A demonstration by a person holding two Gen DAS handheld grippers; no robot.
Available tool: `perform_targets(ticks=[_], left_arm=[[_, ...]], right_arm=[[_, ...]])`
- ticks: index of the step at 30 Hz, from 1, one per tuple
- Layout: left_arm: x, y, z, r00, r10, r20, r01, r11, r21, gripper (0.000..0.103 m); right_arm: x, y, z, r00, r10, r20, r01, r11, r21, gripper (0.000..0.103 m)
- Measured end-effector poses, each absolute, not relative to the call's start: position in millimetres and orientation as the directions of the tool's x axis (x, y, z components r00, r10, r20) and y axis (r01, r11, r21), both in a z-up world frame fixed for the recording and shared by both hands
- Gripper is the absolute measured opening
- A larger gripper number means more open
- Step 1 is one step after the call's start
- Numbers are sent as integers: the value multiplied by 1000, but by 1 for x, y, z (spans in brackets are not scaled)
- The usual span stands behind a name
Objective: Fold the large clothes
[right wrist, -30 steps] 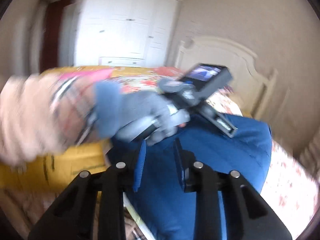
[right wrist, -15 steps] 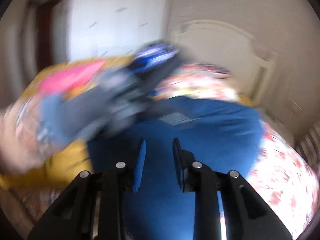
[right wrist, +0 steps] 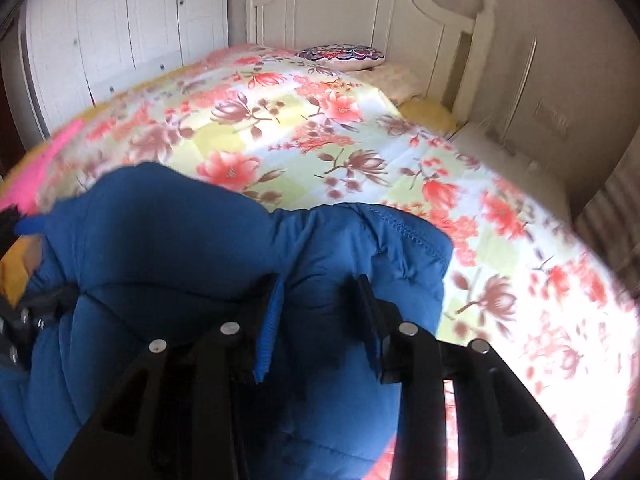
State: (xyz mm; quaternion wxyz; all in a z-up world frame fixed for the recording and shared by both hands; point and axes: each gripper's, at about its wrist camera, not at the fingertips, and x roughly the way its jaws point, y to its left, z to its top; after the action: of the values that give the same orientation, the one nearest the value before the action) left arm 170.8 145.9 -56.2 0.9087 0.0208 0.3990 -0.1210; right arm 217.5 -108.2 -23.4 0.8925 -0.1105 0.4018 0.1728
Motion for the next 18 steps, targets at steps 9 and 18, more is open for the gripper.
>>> perform_targets(ticks=[9,18], left_arm=[[169,154,-67,650,-280,-707,237,958,-162,99],[169,152,-65,667,-267,-696,218,963,-161,99]], right_arm=[[213,-94,28,645,333,-688,-476,879,-21,24],[229,-51,-20,538,198,-819,-536,831,-151,23]])
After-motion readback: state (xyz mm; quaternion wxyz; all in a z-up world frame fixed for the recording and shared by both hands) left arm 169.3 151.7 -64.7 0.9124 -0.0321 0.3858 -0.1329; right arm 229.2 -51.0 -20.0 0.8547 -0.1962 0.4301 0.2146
